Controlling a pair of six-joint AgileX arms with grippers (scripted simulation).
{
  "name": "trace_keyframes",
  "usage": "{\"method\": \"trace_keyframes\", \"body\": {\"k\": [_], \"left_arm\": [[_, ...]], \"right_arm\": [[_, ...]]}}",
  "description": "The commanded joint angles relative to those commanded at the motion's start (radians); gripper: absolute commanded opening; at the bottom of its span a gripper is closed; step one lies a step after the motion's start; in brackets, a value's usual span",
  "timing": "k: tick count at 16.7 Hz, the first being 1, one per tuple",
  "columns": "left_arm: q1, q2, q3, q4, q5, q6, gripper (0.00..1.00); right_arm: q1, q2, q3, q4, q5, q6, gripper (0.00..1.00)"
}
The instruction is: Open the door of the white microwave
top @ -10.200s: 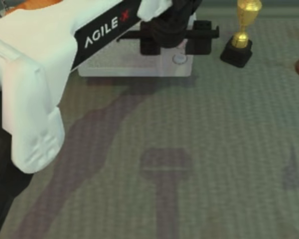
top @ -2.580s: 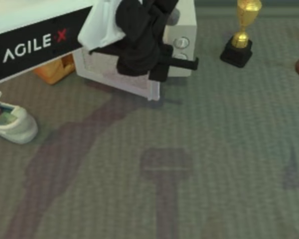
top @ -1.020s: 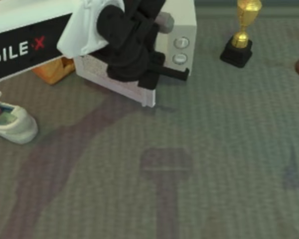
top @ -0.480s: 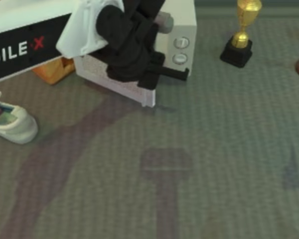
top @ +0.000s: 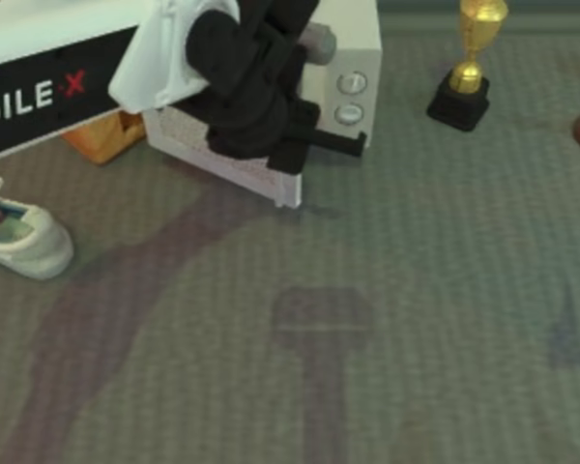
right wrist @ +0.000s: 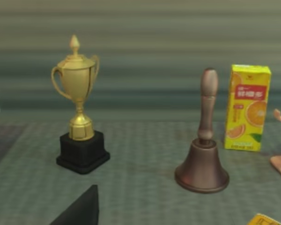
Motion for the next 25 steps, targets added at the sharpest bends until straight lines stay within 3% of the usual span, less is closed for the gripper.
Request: {"method": "trace_keyframes", "body": {"k": [6, 13, 25], "left_arm": [[-0.005, 0.001, -0.005, 0.002, 0.008, 0.0, 0.0], [0.033, -0.081, -0.105, 0.034, 0.072, 0.125, 0.0], [0.033, -0.082, -0.106, 0.035, 0.073, 0.127, 0.0]], "right_arm": [[0.0, 0.0, 0.0, 0.0, 0.0, 0.0, 1.0], [0.0, 0.0, 0.0, 0.0, 0.0, 0.0, 1.0], [0.0, 0.0, 0.0, 0.0, 0.0, 0.0, 1.0]]}}
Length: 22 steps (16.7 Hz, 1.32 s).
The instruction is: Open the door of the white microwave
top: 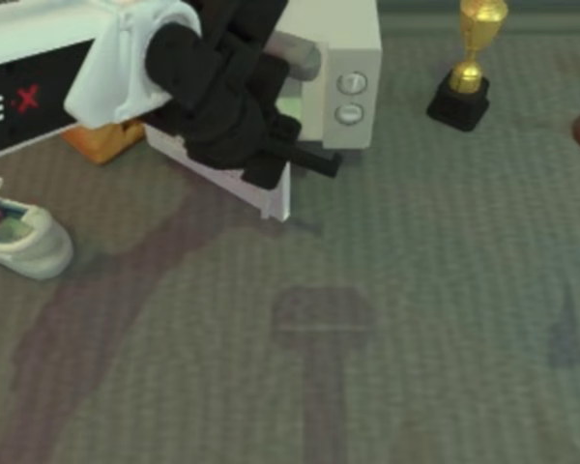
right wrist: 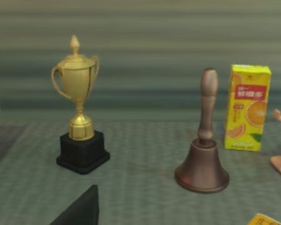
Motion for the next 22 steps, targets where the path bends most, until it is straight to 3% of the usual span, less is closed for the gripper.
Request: {"method": "trace_keyframes", "body": {"k": [12, 22], "left_arm": [[0.0, 0.0, 0.0, 0.0, 0.0, 0.0, 0.0], [0.045, -0.074, -0.089, 0.015, 0.082, 0.141, 0.0]], "right_arm": [[0.0, 0.0, 0.0, 0.0, 0.0, 0.0, 1.0], [0.0, 0.0, 0.0, 0.0, 0.0, 0.0, 1.0]]}}
